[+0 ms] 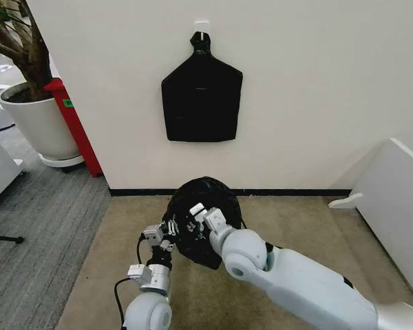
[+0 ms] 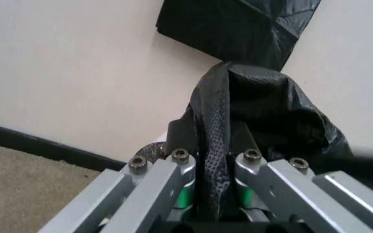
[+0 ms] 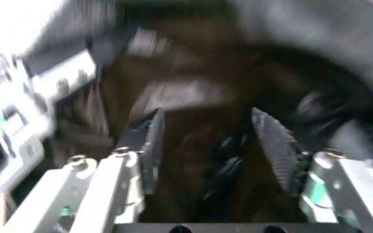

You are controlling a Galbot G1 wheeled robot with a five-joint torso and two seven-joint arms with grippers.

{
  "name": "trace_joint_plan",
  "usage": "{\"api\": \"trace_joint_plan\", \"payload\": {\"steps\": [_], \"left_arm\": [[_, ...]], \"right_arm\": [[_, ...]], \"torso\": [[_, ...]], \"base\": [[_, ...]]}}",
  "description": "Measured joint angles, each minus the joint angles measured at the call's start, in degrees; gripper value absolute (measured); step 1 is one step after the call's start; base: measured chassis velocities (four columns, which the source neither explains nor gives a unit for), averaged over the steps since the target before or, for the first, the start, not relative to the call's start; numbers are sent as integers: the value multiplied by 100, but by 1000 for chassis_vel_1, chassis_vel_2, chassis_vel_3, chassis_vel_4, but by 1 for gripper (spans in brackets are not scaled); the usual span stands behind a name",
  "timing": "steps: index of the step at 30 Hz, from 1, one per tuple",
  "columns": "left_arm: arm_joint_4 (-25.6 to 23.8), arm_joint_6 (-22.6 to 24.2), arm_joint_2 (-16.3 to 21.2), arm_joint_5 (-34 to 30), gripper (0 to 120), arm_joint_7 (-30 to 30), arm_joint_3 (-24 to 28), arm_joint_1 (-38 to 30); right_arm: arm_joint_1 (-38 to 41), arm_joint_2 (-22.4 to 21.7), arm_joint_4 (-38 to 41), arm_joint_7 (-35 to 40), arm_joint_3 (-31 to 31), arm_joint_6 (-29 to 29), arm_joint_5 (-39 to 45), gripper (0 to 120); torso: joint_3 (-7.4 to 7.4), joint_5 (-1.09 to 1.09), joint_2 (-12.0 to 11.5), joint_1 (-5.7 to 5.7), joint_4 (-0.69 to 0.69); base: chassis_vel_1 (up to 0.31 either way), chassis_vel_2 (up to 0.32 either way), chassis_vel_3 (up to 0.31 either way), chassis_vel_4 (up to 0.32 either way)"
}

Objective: Place the garbage bag over the trash bin.

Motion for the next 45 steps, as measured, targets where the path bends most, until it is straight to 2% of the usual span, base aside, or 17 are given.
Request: {"api": "trace_joint_plan", "payload": {"steps": [6, 7, 12, 15, 21, 29, 31, 33, 34, 35, 36, 37, 38, 39, 42, 43, 45], "left_arm": [[-12, -20, 2, 9, 5, 35, 21, 94], [-12, -20, 2, 9, 5, 35, 21, 94], [-58, -61, 3, 65, 5, 161, 112, 193], [-95, -75, -6, 95, 5, 208, 132, 225], [-190, -269, 56, 100, 5, 538, 123, 323], [-124, -407, 208, 34, 5, 878, -6, 241], [-55, -452, 215, 80, 5, 936, -36, 183], [4, -492, 217, 118, 5, 959, -47, 145], [4, -492, 217, 118, 5, 959, -47, 145], [86, -524, 217, 141, 5, 972, -53, 88], [123, -539, 216, 141, 5, 973, -56, 62], [123, -539, 216, 141, 5, 973, -56, 62], [212, -565, 217, 141, 5, 976, -58, 2], [266, -578, 215, 140, 5, 985, -56, -29], [426, -625, 222, 137, 5, 1019, -55, -89], [426, -625, 222, 137, 5, 1019, -55, -89], [543, -661, 228, 136, 5, 1049, -57, -126]], "right_arm": [[-56, -147, 441, -256, 880, 102, -450, 75], [-56, -147, 441, -256, 880, 102, -450, 75], [115, -217, 342, -710, 1323, 241, -876, 96], [200, -221, 220, -860, 1409, 249, -902, 99], [443, -421, -372, -2252, 1620, 503, -1481, 100], [898, -861, -680, -3334, 1609, 789, -1965, 100], [1317, -1129, -1013, -4070, 1420, 1371, -2185, 100], [1654, -1293, -1290, -4423, 1186, 2006, -2407, 100], [1654, -1293, -1290, -4423, 1186, 2006, -2407, 100], [2155, -1452, -1742, -4720, 807, 2891, -2806, 100], [2365, -1493, -1950, -4862, 642, 3233, -2932, 100], [2365, -1493, -1950, -4862, 642, 3233, -2932, 100], [2735, -1512, -2326, -5089, 315, 3954, -3074, 100], [2912, -1474, -2578, -5338, 158, 4349, -3116, 100], [3106, -1169, -3021, -6605, 336, 4591, -3697, 100], [3106, -1169, -3021, -6605, 336, 4591, -3697, 100], [3158, -950, -3237, -7311, 517, 4642, -4167, 100]], "torso": [[0, 0, 0, 0, 0], [0, 0, 0, 0, 0], [0, -1, 0, 0, 0], [0, 0, 0, 0, 0], [0, 0, 0, 0, 0], [0, -1, 0, 0, 0], [0, 1, 0, 0, -1], [1, 1, 0, 0, -1], [1, 1, 0, 0, -1], [0, -3, 0, 0, 1], [1, -4, 0, 0, 0], [1, -4, 0, 0, 0], [0, 1, 0, 0, 0], [1, -1, 0, 0, 0], [1, 1, 0, 0, 0], [1, 1, 0, 0, 0], [1, -3, 0, 0, 2]], "base": [[0, 0, 0, 0], [0, 0, 0, 0], [0, 0, 0, 0], [0, 0, 0, 0], [0, 0, 0, 0], [0, 0, 0, 0], [0, 0, 0, 0], [0, 0, 0, 0], [0, 0, 0, 0], [0, 0, 0, 0], [0, 0, 0, 0], [0, 0, 0, 0], [0, 0, 0, 0], [0, 0, 0, 0], [0, 0, 0, 0], [0, 0, 0, 0], [0, 0, 0, 0]]}}
